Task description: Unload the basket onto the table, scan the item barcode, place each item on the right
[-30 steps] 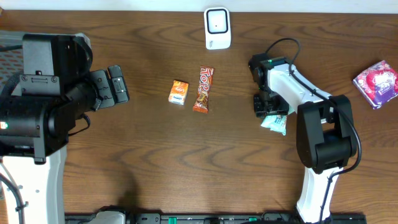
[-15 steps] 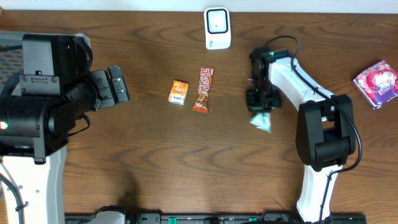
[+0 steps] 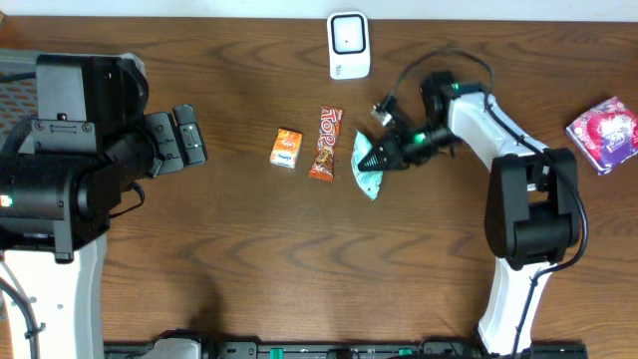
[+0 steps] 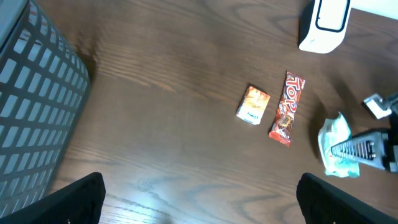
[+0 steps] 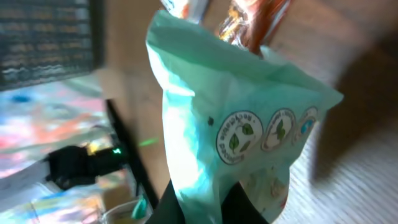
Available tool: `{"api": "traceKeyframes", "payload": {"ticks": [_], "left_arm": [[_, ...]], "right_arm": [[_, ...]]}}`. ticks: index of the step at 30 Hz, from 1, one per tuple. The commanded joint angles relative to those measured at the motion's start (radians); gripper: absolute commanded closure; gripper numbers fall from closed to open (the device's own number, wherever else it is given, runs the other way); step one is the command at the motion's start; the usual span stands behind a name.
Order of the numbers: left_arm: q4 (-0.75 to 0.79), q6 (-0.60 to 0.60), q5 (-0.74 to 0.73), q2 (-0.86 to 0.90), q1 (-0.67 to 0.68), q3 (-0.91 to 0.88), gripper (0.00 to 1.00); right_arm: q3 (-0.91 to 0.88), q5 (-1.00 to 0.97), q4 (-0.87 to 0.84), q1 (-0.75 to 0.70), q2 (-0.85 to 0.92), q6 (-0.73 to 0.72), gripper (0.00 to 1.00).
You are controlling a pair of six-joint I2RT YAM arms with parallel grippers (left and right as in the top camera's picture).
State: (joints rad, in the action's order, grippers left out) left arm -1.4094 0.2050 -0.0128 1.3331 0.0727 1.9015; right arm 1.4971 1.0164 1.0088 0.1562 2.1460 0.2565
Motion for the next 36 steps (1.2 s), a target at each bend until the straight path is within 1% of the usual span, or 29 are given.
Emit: {"api": "traceKeyframes", "payload": {"ticks": [1, 2, 4, 7, 10, 12, 15, 16, 18, 19, 21, 24, 27, 29, 31, 33, 36], "left_arm": [[0.000, -0.010, 0.006, 0.000, -0.004, 0.003, 0.02], [0.000, -0.010, 0.006, 0.000, -0.004, 0.003, 0.02], [0.000, -0.010, 0.006, 0.000, -0.004, 0.003, 0.02], [0.000, -0.010, 0.006, 0.000, -0.004, 0.003, 0.02], [0.000, -0.010, 0.006, 0.000, -0.004, 0.003, 0.02], [0.000, -0.010, 0.006, 0.000, -0.004, 0.003, 0.02], [0.000, -0.010, 0.006, 0.000, -0.004, 0.003, 0.02], [0.000, -0.010, 0.006, -0.001, -0.004, 0.003, 0.02], [0.000, -0.010, 0.006, 0.000, -0.004, 0.003, 0.02], [0.000, -0.010, 0.006, 0.000, -0.004, 0.003, 0.02], [0.000, -0.010, 0.006, 0.000, -0.004, 0.003, 0.02], [0.000, -0.010, 0.006, 0.000, -0.004, 0.003, 0.02], [0.000, -0.010, 0.006, 0.000, -0.004, 0.003, 0.02], [0.000, -0.010, 0.006, 0.000, -0.004, 0.003, 0.02], [0.000, -0.010, 0.006, 0.000, -0.004, 0.003, 0.02], [0.000, -0.010, 0.006, 0.000, -0.004, 0.003, 0.02], [0.000, -0.010, 0.006, 0.000, -0.004, 0.003, 0.02]], "right_arm": [[-0.120, 0.249, -0.054, -0.057, 0.003, 0.055, 0.99], [-0.171, 0.262, -0.082, -0.090, 0.003, 0.055, 0.99], [-0.214, 0.262, -0.098, -0.132, 0.003, 0.055, 0.99], [-0.259, 0.240, -0.104, -0.199, 0.003, 0.055, 0.95], [-0.282, 0.152, -0.103, -0.262, 0.003, 0.055, 0.94], [-0.294, 0.103, -0.097, -0.294, 0.003, 0.055, 0.90], [-0.303, 0.019, -0.079, -0.327, 0.003, 0.040, 0.89], [-0.303, -0.038, -0.072, -0.332, 0.003, 0.013, 0.82], [-0.302, -0.164, -0.071, -0.335, 0.003, -0.075, 0.57], [-0.300, -0.214, -0.071, -0.335, 0.003, -0.112, 0.53], [-0.288, -0.290, -0.051, -0.335, 0.003, -0.148, 0.51], [-0.230, -0.308, 0.018, -0.336, 0.003, -0.148, 0.50], [-0.130, -0.327, 0.126, -0.336, 0.003, -0.148, 0.49], [-0.060, -0.382, 0.198, -0.332, 0.003, -0.148, 0.46], [-0.003, -0.448, 0.258, -0.325, 0.003, -0.148, 0.45], [0.034, -0.503, 0.297, -0.317, 0.003, -0.149, 0.45], [0.042, -0.552, 0.312, -0.305, 0.003, -0.149, 0.45]]}}
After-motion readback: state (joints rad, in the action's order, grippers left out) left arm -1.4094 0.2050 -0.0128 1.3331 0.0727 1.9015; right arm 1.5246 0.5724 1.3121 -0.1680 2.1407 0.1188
